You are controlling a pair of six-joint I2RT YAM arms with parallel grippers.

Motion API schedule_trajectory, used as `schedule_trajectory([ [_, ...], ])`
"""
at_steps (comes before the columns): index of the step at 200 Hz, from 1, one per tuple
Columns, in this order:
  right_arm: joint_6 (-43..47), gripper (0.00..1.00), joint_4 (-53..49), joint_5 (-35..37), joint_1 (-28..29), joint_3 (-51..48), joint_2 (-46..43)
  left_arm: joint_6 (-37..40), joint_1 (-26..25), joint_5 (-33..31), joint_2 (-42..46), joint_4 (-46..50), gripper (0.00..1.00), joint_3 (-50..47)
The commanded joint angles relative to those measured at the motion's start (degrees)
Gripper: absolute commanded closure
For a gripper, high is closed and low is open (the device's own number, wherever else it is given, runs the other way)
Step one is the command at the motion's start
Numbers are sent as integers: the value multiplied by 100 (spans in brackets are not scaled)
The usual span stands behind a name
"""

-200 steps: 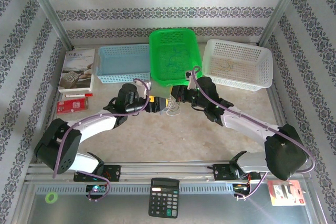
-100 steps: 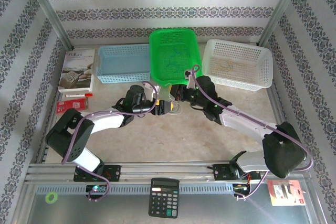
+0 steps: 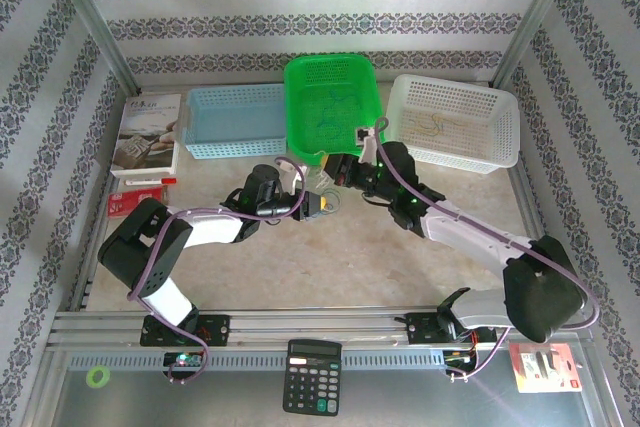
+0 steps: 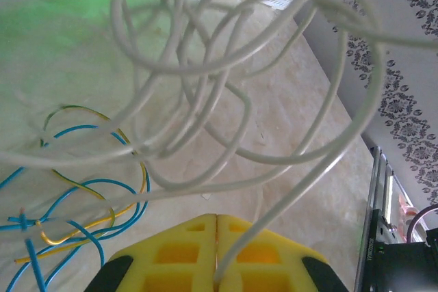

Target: Untangle the cables

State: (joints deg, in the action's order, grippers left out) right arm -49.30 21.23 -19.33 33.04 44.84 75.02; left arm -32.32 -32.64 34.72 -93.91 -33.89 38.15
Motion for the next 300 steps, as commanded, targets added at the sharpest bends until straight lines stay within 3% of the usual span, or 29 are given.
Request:
schedule_trajectory([
  [1,-165,100,319,-131,-177,335,-334,31,-68,4,-83,-248,100,-100],
  [152,-466,100,303,-418,-1568,879,-1305,41,-58,-97,-380,-478,100,-572],
  [242,-307,100,444,-570,-1310,651,-867,88,-59,-151,-558,-392,100,-494],
  [300,-177,100,24,-1009,-1722,1424,-825,51,-52,-165,-629,-407,100,-506],
])
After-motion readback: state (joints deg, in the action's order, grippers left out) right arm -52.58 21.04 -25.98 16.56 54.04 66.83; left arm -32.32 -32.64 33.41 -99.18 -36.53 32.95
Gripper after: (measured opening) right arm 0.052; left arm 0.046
